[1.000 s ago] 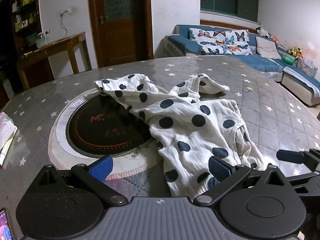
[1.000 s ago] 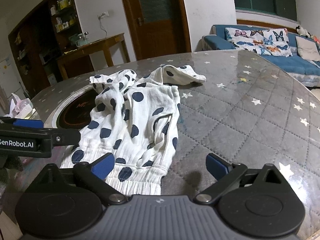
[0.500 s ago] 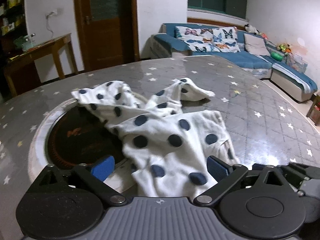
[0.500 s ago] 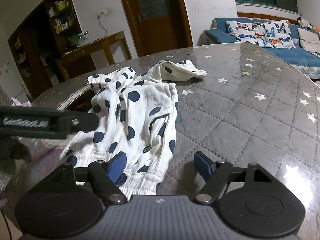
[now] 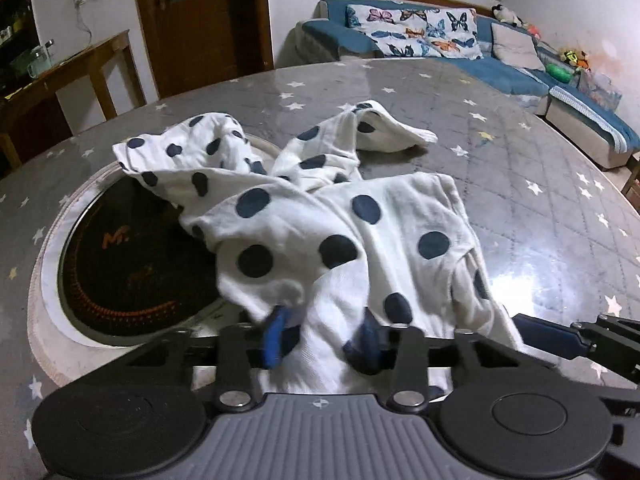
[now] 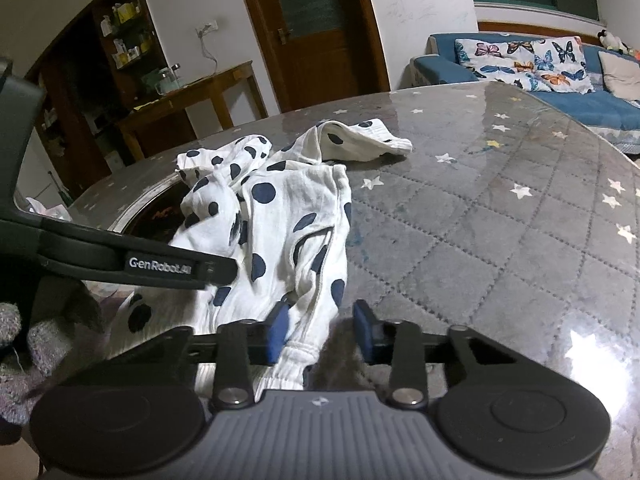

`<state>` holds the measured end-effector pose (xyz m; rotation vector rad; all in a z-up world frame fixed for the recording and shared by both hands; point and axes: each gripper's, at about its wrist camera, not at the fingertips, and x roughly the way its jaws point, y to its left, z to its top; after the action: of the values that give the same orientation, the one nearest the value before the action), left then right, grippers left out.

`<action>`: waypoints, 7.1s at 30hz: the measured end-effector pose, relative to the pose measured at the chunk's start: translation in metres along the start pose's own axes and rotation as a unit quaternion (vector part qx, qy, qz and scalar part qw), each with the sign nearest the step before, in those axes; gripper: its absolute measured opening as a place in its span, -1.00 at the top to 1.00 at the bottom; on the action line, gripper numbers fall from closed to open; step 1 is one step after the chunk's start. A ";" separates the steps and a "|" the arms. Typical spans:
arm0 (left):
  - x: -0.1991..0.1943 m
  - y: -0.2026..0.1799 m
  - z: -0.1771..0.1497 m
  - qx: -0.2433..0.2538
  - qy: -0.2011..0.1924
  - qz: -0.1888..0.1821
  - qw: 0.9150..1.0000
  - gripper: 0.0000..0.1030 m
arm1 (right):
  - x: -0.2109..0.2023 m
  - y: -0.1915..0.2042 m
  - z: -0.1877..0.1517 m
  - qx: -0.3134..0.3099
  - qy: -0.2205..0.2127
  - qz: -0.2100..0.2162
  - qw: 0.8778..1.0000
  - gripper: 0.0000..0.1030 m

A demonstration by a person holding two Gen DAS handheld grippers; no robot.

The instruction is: Fold clothes

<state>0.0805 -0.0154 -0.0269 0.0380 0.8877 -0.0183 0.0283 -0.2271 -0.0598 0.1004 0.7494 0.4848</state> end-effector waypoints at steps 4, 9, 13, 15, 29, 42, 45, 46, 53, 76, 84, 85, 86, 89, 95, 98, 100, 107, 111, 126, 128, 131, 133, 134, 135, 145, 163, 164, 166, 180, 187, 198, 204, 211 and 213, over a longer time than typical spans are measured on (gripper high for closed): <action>-0.009 0.018 -0.005 -0.016 -0.008 -0.002 1.000 0.72 | -0.003 0.000 -0.002 -0.005 0.001 0.005 1.000 0.75; -0.032 0.052 -0.020 -0.053 -0.017 -0.006 0.998 0.77 | -0.013 -0.003 -0.001 -0.005 -0.007 0.006 1.000 0.88; -0.050 0.079 -0.034 -0.086 -0.013 -0.019 0.996 0.77 | -0.029 -0.006 0.000 -0.004 -0.010 0.018 1.000 0.90; -0.058 0.090 -0.042 -0.099 -0.007 -0.029 0.995 0.77 | -0.038 -0.008 0.001 -0.003 -0.009 0.026 1.000 0.91; -0.076 0.109 -0.080 -0.089 0.037 -0.040 0.995 0.66 | -0.073 -0.005 -0.020 -0.043 0.061 0.064 0.995 0.73; -0.099 0.099 -0.056 -0.042 -0.023 -0.020 0.999 -0.06 | -0.052 -0.044 0.055 -0.038 0.008 0.014 0.999 0.62; -0.087 0.085 -0.053 -0.028 -0.020 -0.041 0.999 -0.06 | -0.024 -0.052 0.077 -0.034 0.008 0.007 0.999 0.62; -0.082 0.080 -0.053 -0.025 -0.016 -0.046 0.999 -0.06 | -0.014 -0.054 0.083 -0.033 0.010 0.005 0.999 0.61; -0.055 0.064 -0.047 -0.012 0.003 -0.076 0.997 -0.06 | 0.058 -0.058 0.113 -0.038 0.037 -0.013 0.999 0.61; -0.026 0.079 -0.036 -0.026 0.009 -0.122 0.992 -0.16 | 0.160 0.023 0.224 -0.088 0.013 0.074 0.993 0.38; -0.023 0.085 -0.036 -0.032 0.005 -0.125 0.992 -0.22 | 0.185 -0.004 0.212 -0.085 0.049 0.005 0.995 0.37; -0.022 0.085 -0.036 -0.033 0.004 -0.125 0.992 -0.23 | 0.191 -0.006 0.210 -0.087 0.055 0.000 0.995 0.37; -0.022 0.085 -0.036 -0.033 0.004 -0.125 0.992 -0.23 | 0.196 -0.007 0.209 -0.088 0.059 -0.003 0.994 0.38; -0.021 0.087 -0.035 -0.035 0.004 -0.124 0.992 -0.24 | 0.212 -0.006 0.205 -0.096 0.069 -0.012 0.993 0.38; -0.018 0.093 -0.034 -0.041 0.002 -0.119 0.992 -0.25 | 0.231 -0.002 0.201 -0.112 0.068 -0.031 0.991 0.84; -0.018 0.095 -0.034 -0.040 0.000 -0.115 0.993 -0.25 | 0.228 -0.003 0.201 -0.125 0.060 -0.059 0.989 0.93; -0.018 0.095 -0.034 -0.037 -0.002 -0.113 0.993 -0.25 | 0.224 -0.006 0.203 -0.139 0.049 -0.089 0.985 0.94; -0.018 0.095 -0.036 -0.032 -0.008 -0.111 0.993 -0.27 | 0.206 -0.037 0.208 -0.157 0.043 -0.194 0.967 0.94; -0.019 0.096 -0.036 -0.032 -0.010 -0.112 0.993 -0.29 | 0.207 -0.052 0.205 -0.160 0.069 -0.232 0.957 0.90; -0.020 0.109 -0.038 -0.057 -0.014 -0.109 0.992 -0.30 | 0.217 0.075 0.223 -0.193 0.079 0.032 0.978 0.61; -0.020 0.112 -0.038 -0.061 -0.014 -0.108 0.992 -0.30 | 0.235 0.086 0.222 -0.200 0.082 0.032 0.976 0.61; -0.021 0.115 -0.039 -0.067 -0.014 -0.106 0.992 -0.30 | 0.257 0.093 0.222 -0.193 0.091 0.040 0.976 0.61; -0.020 0.117 -0.040 -0.070 -0.014 -0.106 0.992 -0.30 | 0.266 0.098 0.219 -0.187 0.101 0.057 0.975 0.61; -0.020 0.117 -0.040 -0.070 -0.014 -0.107 0.992 -0.31 | 0.266 0.102 0.215 -0.187 0.107 0.074 0.974 0.61; -0.020 0.118 -0.040 -0.070 -0.015 -0.107 0.992 -0.32 | 0.263 0.107 0.212 -0.189 0.112 0.093 0.971 0.60; -0.019 0.119 -0.040 -0.072 -0.020 -0.112 0.991 -0.37 | 0.215 0.159 0.171 -0.296 0.151 0.203 0.921 0.61; -0.018 0.121 -0.040 -0.074 -0.024 -0.117 0.990 -0.43 | 0.260 0.162 0.183 -0.290 0.125 0.130 0.940 0.79; -0.018 0.120 -0.041 -0.074 -0.024 -0.117 0.990 -0.43 | 0.253 0.168 0.183 -0.312 0.098 0.119 0.937 0.83; -0.018 0.120 -0.041 -0.074 -0.025 -0.117 0.990 -0.43 | 0.234 0.181 0.181 -0.372 0.027 0.097 0.923 0.83; -0.017 0.119 -0.042 -0.078 -0.027 -0.120 0.989 -0.45 | 0.231 0.173 0.205 -0.356 -0.001 0.033 0.934 0.60; -0.017 0.120 -0.043 -0.079 -0.028 -0.123 0.989 -0.47 | 0.265 0.156 0.217 -0.235 0.084 0.096 0.964 0.49; -0.016 0.120 -0.042 -0.085 -0.029 -0.124 0.988 -0.48 | 0.311 0.194 0.226 -0.236 0.094 0.119 0.960 0.22; -0.016 0.121 -0.043 -0.087 -0.030 -0.128 0.988 -0.50 | 0.304 0.203 0.204 -0.304 0.113 0.087 0.942 0.34; -0.016 0.123 -0.044 -0.088 -0.034 -0.132 0.987 -0.51 | 0.303 0.205 0.192 -0.308 0.132 0.079 0.939 0.44; -0.016 0.123 -0.044 -0.089 -0.034 -0.133 0.986 -0.51 | 0.305 0.207 0.193 -0.305 0.134 0.083 0.939 0.58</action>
<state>0.0400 0.1096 -0.0391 -0.2478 0.8177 -0.1881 0.2701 0.1113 -0.0576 -0.4967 0.8288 0.8851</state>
